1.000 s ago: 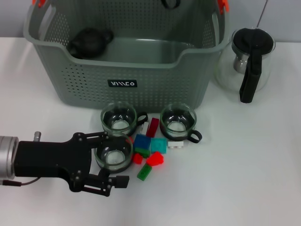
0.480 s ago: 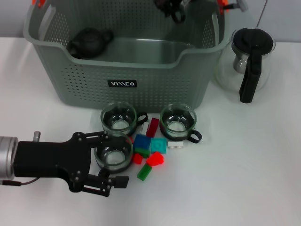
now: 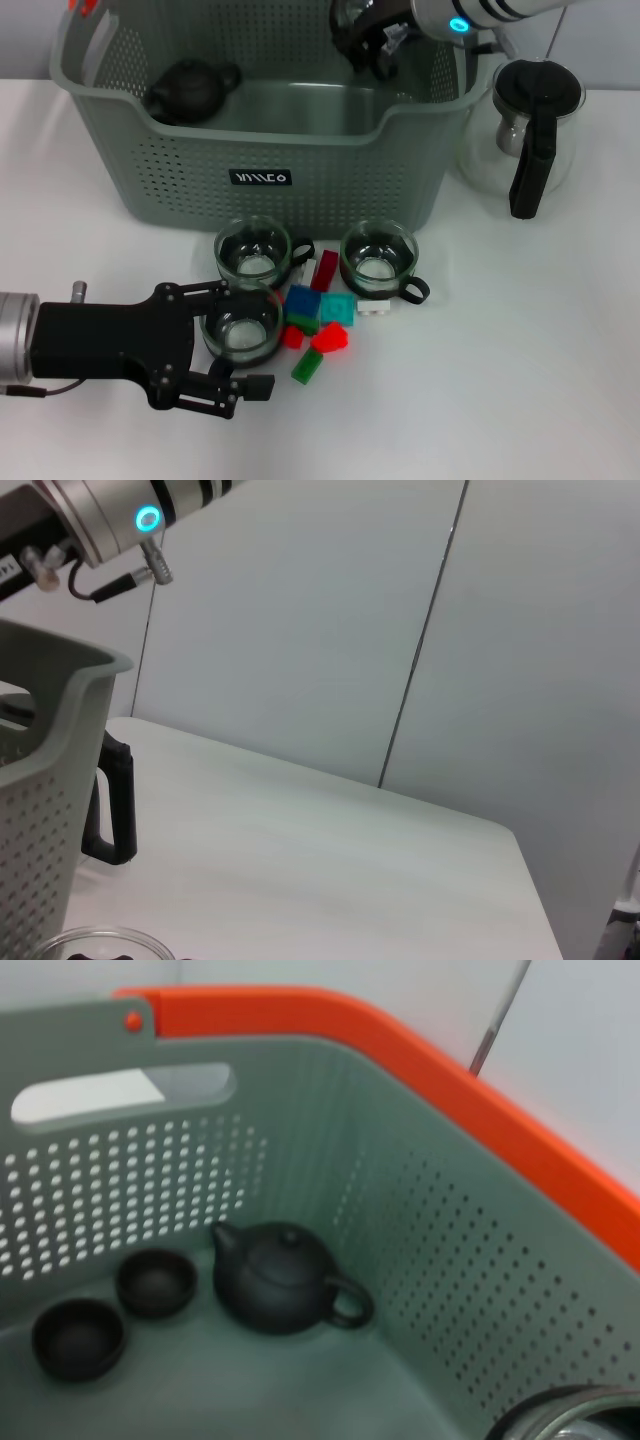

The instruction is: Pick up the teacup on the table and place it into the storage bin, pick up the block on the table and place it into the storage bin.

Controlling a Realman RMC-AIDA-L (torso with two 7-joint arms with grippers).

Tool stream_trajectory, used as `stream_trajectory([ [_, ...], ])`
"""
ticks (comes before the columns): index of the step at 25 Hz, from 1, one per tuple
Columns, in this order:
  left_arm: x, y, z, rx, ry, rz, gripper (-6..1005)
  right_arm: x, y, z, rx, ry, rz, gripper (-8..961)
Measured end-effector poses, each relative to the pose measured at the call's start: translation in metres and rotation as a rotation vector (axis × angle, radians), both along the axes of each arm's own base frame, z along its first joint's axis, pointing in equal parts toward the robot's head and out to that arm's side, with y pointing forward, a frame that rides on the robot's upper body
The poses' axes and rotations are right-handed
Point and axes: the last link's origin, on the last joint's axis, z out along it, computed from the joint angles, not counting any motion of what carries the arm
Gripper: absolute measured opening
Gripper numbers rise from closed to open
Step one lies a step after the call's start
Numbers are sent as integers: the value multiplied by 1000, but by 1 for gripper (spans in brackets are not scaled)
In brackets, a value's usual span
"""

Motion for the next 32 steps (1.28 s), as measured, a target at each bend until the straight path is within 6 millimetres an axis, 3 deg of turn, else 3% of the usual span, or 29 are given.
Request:
stream_trajectory([
  [32, 0, -1, -2, -1, -1, 4, 935, 11, -9, -10, -39, -93, -5, 62],
])
